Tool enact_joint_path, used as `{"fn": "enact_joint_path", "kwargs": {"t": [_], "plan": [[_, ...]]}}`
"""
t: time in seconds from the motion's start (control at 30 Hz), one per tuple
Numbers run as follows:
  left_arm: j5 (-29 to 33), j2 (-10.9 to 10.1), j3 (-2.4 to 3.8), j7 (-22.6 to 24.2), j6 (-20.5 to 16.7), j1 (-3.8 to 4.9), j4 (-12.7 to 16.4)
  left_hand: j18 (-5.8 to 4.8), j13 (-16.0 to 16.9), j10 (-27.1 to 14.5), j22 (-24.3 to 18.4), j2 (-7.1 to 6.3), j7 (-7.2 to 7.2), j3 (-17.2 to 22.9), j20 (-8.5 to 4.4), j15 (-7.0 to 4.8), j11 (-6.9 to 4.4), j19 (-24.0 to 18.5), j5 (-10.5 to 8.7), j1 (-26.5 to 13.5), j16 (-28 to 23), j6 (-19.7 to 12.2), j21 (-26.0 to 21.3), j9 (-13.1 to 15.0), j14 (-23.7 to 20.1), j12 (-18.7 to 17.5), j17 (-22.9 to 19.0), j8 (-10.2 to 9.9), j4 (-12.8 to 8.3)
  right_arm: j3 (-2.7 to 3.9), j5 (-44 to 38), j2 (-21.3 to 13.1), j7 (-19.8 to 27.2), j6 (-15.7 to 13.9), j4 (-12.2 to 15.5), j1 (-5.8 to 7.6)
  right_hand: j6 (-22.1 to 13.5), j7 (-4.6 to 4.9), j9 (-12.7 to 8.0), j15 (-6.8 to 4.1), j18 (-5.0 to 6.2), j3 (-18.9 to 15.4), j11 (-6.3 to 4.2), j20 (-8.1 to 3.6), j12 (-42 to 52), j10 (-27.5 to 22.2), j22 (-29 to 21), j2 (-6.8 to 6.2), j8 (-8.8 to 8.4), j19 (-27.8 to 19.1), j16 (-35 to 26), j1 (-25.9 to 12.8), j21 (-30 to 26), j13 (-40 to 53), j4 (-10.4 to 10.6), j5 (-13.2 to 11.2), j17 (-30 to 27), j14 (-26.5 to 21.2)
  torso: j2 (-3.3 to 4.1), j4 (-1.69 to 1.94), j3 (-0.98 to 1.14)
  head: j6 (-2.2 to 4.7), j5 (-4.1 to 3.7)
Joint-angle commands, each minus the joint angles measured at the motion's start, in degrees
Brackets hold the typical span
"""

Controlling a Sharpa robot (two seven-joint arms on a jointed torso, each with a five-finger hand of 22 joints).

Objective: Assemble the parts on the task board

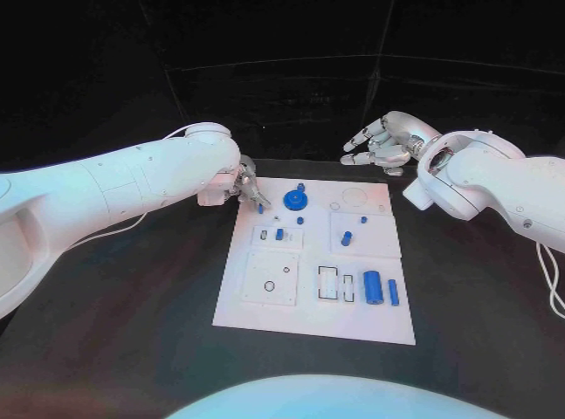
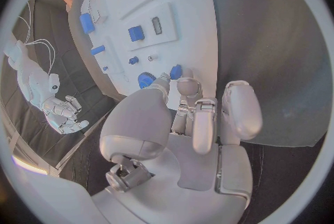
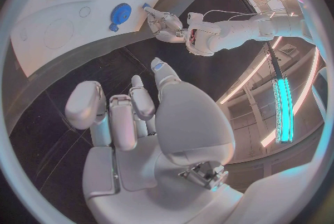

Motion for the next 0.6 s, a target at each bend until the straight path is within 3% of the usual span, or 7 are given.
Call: {"fn": "enact_joint_path", "kwargs": {"t": [0.03,0.47,0.6], "plan": [[-0.4,0.0,-0.01,1.1,0.0,0.07,0.2,0.32,-0.1,0.2,0.1,-0.09,0.09,0.1,-0.09,-0.19,-0.12,0.3,-0.21,0.6,0.2,0.4,0.2,-0.1,6.2,0.3,15.1,0.3,-0.5,0.04,-0.1,0.1,0.4,0.4,0.0,0.1,-0.4,-0.01,-0.1,-0.3,0.64,0.1,0.01,0.12,-0.3,-0.3,-0.1,0.56,0.25,-0.4,-0.2,0.1,-0.4,0.0,0.4,0.2,0.0,2.8,0.01,-0.02,0.01,-0.04,0.03],[-0.4,0.1,-0.02,1.3,-0.2,0.07,0.4,0.31,-0.1,0.2,0.1,-0.35,0.08,-0.1,-0.1,-0.19,-0.13,0.3,-0.28,0.7,0.2,0.5,0.3,-0.1,6.2,0.3,15.1,0.3,-0.6,0.04,-0.1,0.3,0.4,0.5,-0.2,0.1,-0.5,-0.01,-0.1,-0.3,0.64,0.1,0.01,0.12,-0.2,-0.3,-0.1,0.61,0.31,-0.4,-0.3,0.2,-0.4,0.0,0.4,0.4,-0.1,2.8,-0.01,0.0,-0.01,-0.16,-0.02],[-0.4,0.1,-0.02,1.4,-0.8,0.07,0.4,0.32,-0.2,0.3,0.2,1.1,-0.13,1.3,-0.17,-0.32,-0.31,0.4,-0.03,2.8,0.2,0.6,0.2,-0.4,6.2,0.4,15.1,0.5,-2.0,0.04,-0.1,0.3,0.4,0.5,-0.2,0.1,-0.5,-0.01,-0.1,-0.3,0.64,0.1,0.01,0.12,-0.2,-0.3,-0.1,0.61,0.31,-0.4,-0.3,0.2,-0.4,0.0,0.4,0.4,-0.1,2.8,0.02,-0.01,0.0,-0.2,-0.03]]}}
